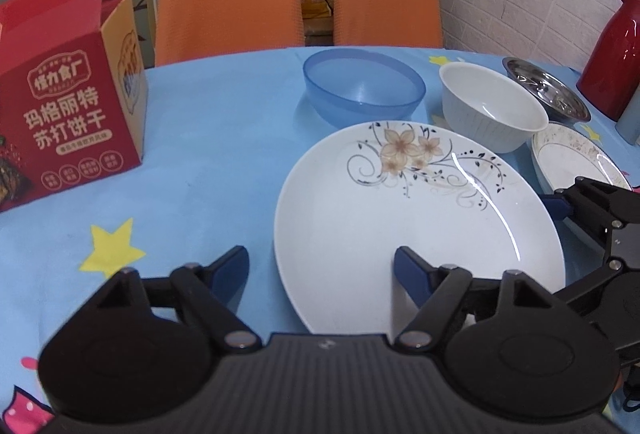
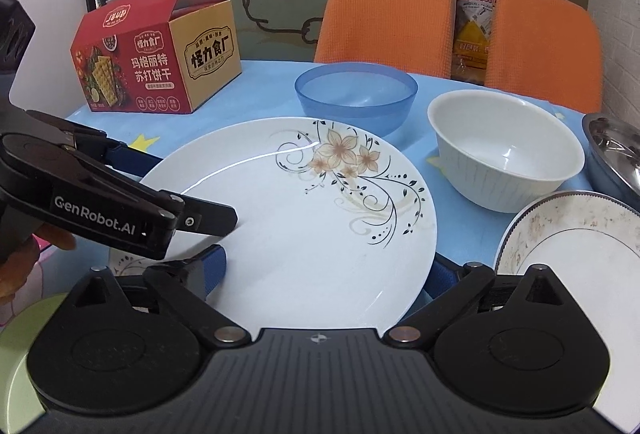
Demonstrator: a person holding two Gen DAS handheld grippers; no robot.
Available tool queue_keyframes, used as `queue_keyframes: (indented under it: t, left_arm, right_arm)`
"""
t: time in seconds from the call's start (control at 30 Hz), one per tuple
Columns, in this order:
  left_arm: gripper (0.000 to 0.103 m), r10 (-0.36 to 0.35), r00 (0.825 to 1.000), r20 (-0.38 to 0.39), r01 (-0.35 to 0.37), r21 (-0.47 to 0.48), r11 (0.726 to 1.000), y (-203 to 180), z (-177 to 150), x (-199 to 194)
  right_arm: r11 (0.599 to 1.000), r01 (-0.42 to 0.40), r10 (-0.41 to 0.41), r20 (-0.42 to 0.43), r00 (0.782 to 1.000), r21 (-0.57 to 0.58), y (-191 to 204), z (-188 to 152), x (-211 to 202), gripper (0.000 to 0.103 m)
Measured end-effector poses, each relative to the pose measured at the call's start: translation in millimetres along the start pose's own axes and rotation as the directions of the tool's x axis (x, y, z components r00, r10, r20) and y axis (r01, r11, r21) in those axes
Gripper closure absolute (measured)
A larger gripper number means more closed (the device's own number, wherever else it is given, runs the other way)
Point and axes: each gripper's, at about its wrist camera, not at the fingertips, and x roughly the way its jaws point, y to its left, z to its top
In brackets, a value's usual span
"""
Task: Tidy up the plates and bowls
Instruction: 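Grasp the white floral plate rim with the left tool while the right tool grasps it too, then lift the floral plate with both tools and lower it onto the green plate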
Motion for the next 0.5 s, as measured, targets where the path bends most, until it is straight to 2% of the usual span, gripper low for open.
queue_keyframes:
  t: [0.03, 0.07, 0.13, 0.23, 0.33, 0.5]
  left_arm:
    - [0.036, 0.006, 1.000, -0.006, -0.006, -0.008, 1.000, -1, 1, -1]
    - [0.044, 0.009, 1.000, -0.012, -0.010, -0.017, 1.000, -3, 3, -1]
    - [0.046, 0.029, 0.999, -0.025, -0.031, -0.050, 0.998, -5, 5, -1]
    - [0.057, 0.042, 0.999, -0.031, -0.045, -0.094, 0.995, -4, 8, -1]
    - [0.065, 0.043, 0.999, -0.032, -0.046, -0.117, 0.992, -2, 10, -3]
    - [0.067, 0.063, 0.998, 0.009, -0.062, -0.103, 0.993, -7, 13, -21]
  right_arm:
    - [1.000, 0.007, -0.007, 0.017, 1.000, 0.006, -1, -1, -1, 0.000]
    - [1.000, 0.012, -0.013, 0.034, 0.999, 0.017, -3, -1, -1, 0.000]
    - [0.999, 0.026, -0.029, 0.055, 0.998, 0.040, -9, -1, -2, 0.001]
    - [0.998, 0.032, -0.036, 0.062, 0.997, 0.061, -12, 0, -3, 0.012]
    - [0.995, 0.008, -0.014, 0.062, 0.998, 0.099, -15, 0, -6, 0.013]
    - [0.994, -0.006, -0.005, 0.096, 0.995, 0.109, -12, 4, -19, 0.013]
